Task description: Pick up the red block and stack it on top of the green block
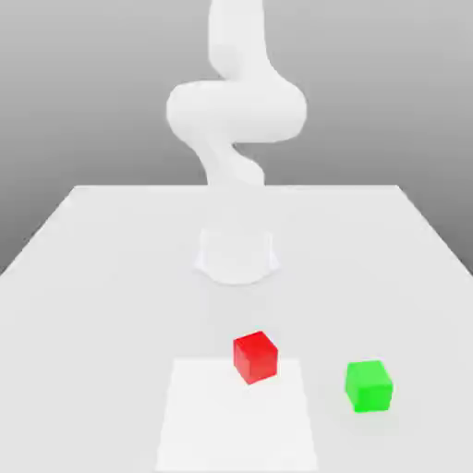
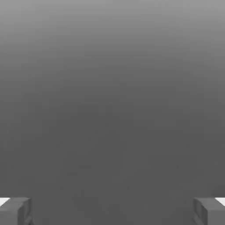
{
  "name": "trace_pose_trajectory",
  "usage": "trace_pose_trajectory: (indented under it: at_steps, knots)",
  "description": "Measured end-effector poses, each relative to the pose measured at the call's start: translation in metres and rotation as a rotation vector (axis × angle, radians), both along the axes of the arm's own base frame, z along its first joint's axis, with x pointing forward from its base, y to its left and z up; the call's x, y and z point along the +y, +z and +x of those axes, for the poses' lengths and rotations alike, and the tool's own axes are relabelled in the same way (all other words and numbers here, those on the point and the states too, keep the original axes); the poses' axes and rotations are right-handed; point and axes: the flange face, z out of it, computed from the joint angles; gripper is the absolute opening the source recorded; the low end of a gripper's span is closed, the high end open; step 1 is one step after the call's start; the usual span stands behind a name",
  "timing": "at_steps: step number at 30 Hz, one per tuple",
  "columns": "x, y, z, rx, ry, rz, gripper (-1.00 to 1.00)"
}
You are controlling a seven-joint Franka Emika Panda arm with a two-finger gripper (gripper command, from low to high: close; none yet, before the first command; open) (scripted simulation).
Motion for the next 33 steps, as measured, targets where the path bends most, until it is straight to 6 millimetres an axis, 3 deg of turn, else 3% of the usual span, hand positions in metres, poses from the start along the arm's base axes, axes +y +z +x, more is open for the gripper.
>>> trace_pose_trajectory:
  at_steps: [4,9,12,17,19,23,24,30,33]
  knots:
    - [0.007,-0.099,0.033,0.147,0.075,-0.045,0.00]
    - [0.015,-0.225,0.039,0.330,0.178,-0.094,0.00]
    - [0.020,-0.300,0.025,0.447,0.249,-0.120,0.00]
    - [0.025,-0.428,-0.027,0.653,0.381,-0.156,0.00]
    - [0.027,-0.468,-0.039,0.695,0.413,-0.164,0.00]
    - [0.026,-0.507,-0.045,0.709,0.418,-0.165,0.00]
    - [0.026,-0.514,-0.046,0.710,0.418,-0.166,-1.00]
    - [0.026,-0.518,-0.046,0.711,0.418,-0.165,-1.00]
    - [0.026,-0.503,-0.045,0.711,0.418,-0.165,-1.00]
